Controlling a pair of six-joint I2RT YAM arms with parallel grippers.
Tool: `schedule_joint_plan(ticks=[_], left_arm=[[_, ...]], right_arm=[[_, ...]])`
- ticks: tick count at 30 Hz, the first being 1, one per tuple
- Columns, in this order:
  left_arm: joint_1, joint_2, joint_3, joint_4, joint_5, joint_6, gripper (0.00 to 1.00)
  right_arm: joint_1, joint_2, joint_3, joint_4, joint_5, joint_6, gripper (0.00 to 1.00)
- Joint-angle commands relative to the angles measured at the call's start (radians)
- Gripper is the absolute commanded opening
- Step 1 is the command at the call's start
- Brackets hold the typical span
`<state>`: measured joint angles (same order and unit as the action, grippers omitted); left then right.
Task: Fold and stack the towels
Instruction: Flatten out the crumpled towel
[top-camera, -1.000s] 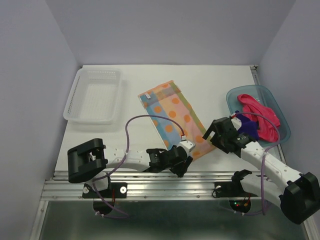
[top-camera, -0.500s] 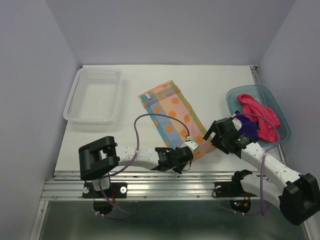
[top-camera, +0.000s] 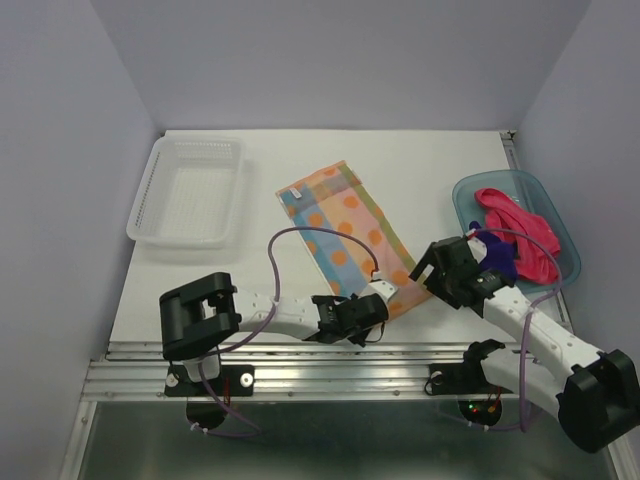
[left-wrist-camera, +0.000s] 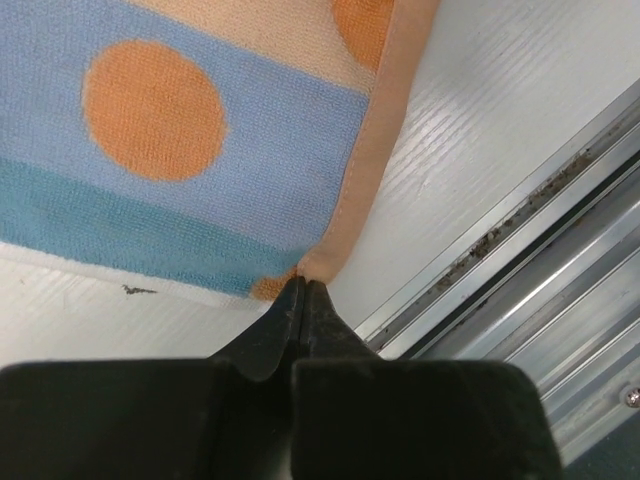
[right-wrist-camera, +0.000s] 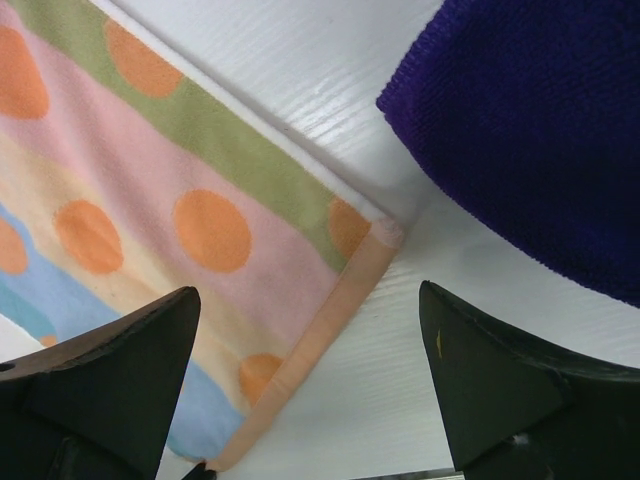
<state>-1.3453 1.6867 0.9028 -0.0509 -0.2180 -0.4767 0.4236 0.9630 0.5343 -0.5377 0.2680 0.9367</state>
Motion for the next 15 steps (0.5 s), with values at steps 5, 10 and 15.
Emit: schedule_joint_plan(ticks=[5,10,15], left_arm=[[-0.003,-0.111,-0.093,0.025,0.051,-0.019,0.00],[-0.003,-0.091,-0.101,0.028,0.065,-0.036,0.00],[-0.002,-0.120,-0.102,0.036,0.069,-0.036,0.00]], right_arm=[[-0.011,0.022,-0.043,0.033,0.023,0.010,0.75],[-0.013,0.055,-0.069,0.062,0.028,0.030,0.66],[-0.011,0.086,-0.091,0.088,0.026,0.039,0.56]])
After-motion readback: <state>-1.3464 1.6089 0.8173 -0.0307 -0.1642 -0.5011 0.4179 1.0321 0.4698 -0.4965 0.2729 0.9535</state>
